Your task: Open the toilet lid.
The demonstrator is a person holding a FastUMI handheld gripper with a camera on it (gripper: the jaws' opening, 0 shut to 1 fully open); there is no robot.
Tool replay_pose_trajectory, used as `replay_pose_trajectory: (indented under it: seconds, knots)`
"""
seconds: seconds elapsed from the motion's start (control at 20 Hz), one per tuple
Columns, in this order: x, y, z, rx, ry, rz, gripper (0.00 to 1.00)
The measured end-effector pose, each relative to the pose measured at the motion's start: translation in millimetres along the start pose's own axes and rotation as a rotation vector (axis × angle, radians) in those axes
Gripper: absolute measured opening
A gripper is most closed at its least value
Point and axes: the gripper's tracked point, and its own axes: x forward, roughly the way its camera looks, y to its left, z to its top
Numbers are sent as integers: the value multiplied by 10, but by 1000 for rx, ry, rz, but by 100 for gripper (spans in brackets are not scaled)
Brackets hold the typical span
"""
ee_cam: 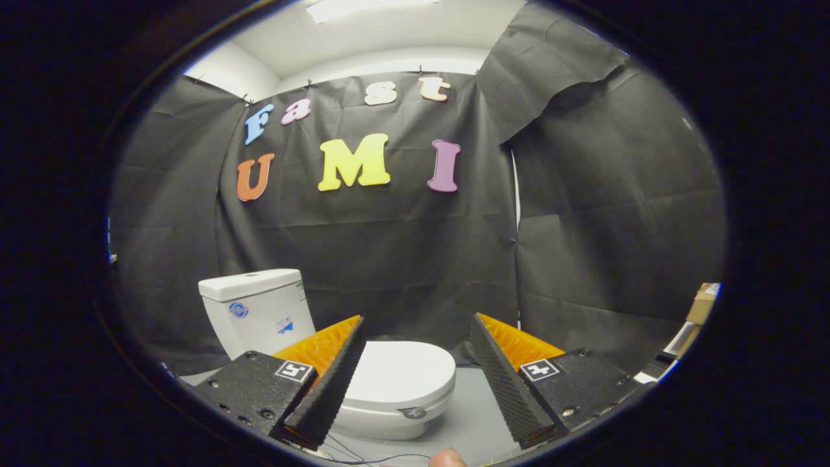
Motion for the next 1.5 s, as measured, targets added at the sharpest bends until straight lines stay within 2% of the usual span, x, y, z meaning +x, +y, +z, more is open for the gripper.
replay_pose_trajectory:
  seconds: [0.75, 1.5]
  knots:
    - [17, 33, -80, -8, 22, 6, 100]
    - [77, 104, -350, 116, 142, 44, 100]
